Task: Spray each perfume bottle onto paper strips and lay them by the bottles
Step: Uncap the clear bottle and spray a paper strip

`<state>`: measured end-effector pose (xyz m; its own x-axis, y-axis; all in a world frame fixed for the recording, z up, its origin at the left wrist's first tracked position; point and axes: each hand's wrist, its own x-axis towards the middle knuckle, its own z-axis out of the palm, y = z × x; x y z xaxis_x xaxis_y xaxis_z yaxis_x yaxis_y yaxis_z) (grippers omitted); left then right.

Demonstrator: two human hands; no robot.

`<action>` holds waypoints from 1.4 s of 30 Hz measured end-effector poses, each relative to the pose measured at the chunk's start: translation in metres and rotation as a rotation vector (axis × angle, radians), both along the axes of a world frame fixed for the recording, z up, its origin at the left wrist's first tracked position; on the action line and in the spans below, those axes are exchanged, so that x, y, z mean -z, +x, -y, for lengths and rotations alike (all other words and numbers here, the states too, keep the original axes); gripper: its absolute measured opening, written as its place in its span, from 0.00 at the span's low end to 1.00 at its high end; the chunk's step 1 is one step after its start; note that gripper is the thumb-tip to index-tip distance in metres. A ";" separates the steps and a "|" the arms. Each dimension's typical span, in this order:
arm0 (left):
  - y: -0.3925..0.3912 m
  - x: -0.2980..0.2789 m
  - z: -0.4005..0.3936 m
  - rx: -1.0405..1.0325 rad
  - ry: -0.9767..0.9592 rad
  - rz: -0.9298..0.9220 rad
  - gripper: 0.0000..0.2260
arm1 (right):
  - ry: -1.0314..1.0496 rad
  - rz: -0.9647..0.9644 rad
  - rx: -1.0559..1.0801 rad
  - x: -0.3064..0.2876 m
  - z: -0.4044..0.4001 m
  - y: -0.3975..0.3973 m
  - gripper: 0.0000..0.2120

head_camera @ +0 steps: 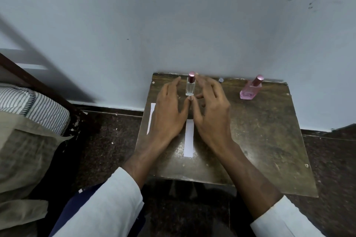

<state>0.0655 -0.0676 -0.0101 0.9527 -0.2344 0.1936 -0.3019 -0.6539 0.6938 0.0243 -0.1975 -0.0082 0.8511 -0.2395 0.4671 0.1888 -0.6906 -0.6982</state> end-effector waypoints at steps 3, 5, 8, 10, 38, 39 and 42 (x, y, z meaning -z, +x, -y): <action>0.010 0.007 0.003 0.011 0.007 -0.031 0.28 | -0.055 -0.007 -0.040 0.001 0.004 0.009 0.27; 0.014 0.011 0.006 0.026 -0.002 -0.040 0.27 | -0.057 -0.019 -0.042 0.003 0.005 0.014 0.27; 0.017 0.013 0.012 0.038 -0.031 -0.018 0.24 | -0.055 -0.081 -0.065 0.008 0.001 0.018 0.28; 0.016 0.012 0.014 0.033 -0.018 0.003 0.23 | -0.062 -0.110 -0.092 0.011 -0.002 0.018 0.26; 0.019 0.004 -0.007 -0.010 0.039 0.054 0.14 | 0.064 0.080 0.070 0.000 0.019 -0.003 0.11; 0.018 0.003 -0.008 -0.008 0.032 0.070 0.14 | 0.070 0.060 0.065 0.001 0.023 -0.007 0.10; 0.013 0.000 -0.012 0.001 -0.005 0.096 0.15 | 0.100 0.000 0.061 -0.001 0.032 -0.016 0.06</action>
